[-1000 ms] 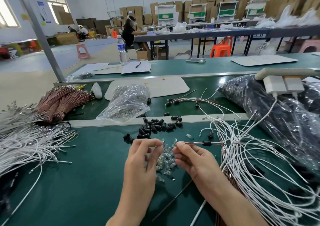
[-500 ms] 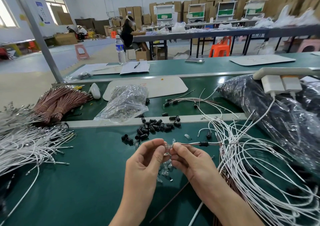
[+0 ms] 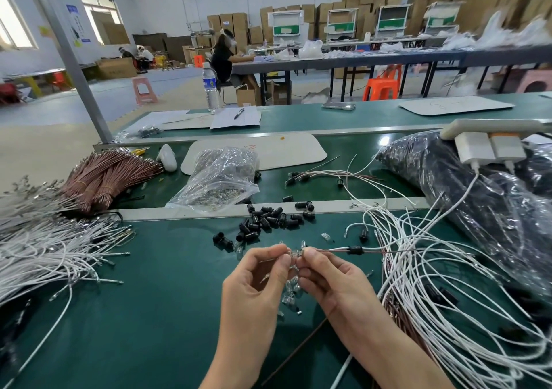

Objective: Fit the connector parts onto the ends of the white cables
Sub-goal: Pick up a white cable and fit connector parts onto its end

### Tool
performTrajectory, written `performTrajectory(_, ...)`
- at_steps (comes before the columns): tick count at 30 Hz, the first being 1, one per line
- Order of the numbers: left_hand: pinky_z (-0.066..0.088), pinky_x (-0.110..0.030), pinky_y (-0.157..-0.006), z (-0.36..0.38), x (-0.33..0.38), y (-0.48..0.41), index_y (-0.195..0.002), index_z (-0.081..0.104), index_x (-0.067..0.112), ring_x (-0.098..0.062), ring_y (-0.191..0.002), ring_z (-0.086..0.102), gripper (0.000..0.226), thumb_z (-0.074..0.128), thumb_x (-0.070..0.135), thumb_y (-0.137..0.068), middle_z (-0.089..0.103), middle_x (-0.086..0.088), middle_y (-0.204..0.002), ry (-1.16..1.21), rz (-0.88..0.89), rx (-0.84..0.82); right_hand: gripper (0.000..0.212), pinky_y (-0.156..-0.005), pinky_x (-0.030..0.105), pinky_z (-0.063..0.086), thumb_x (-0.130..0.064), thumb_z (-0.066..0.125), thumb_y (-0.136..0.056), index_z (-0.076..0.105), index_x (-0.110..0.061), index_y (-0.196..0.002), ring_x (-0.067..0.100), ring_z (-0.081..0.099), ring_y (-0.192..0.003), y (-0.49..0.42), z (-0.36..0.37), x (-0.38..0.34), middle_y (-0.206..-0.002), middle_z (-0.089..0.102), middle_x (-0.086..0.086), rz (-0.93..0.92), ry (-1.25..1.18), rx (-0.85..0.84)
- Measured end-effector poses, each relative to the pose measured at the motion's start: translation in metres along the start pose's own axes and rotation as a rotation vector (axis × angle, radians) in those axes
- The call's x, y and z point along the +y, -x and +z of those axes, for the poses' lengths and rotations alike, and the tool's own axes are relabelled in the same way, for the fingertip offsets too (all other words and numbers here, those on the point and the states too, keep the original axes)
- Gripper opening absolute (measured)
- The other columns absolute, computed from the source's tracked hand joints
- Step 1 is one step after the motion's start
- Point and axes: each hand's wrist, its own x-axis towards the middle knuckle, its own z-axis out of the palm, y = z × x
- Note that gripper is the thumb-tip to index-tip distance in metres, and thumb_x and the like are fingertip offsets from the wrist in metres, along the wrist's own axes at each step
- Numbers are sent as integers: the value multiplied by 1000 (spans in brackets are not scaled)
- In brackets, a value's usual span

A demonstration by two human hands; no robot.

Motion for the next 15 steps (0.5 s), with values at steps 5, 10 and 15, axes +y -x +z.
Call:
performTrajectory(5, 59, -22, -76, 3, 0, 2, -96, 73, 10, -22, -86, 76, 17, 70, 19, -81, 78, -8, -92, 30, 10, 47, 14, -63, 18, 57, -23, 76, -71, 82, -11, -76, 8, 69, -68, 1, 2, 0, -83, 76, 8, -2, -1, -5)
performTrajectory(10, 59, -24, -78, 5, -1, 3, -92, 76, 18, -23, -87, 76, 12, 71, 22, -82, 77, -8, -93, 31, 6, 58, 14, -62, 17, 57, -23, 75, -71, 81, -11, -74, 7, 69, -67, 1, 3, -1, -81, 76, 7, -4, -9, -6)
performTrajectory(15, 59, -22, -77, 1, 0, 2, -94, 76, 23, -22, -86, 76, 12, 71, 21, -84, 78, -7, -91, 18, 11, 34, 14, -62, 17, 57, -23, 75, -70, 82, -12, -75, 7, 69, -67, 1, 3, -1, -82, 76, 7, 0, -19, -11)
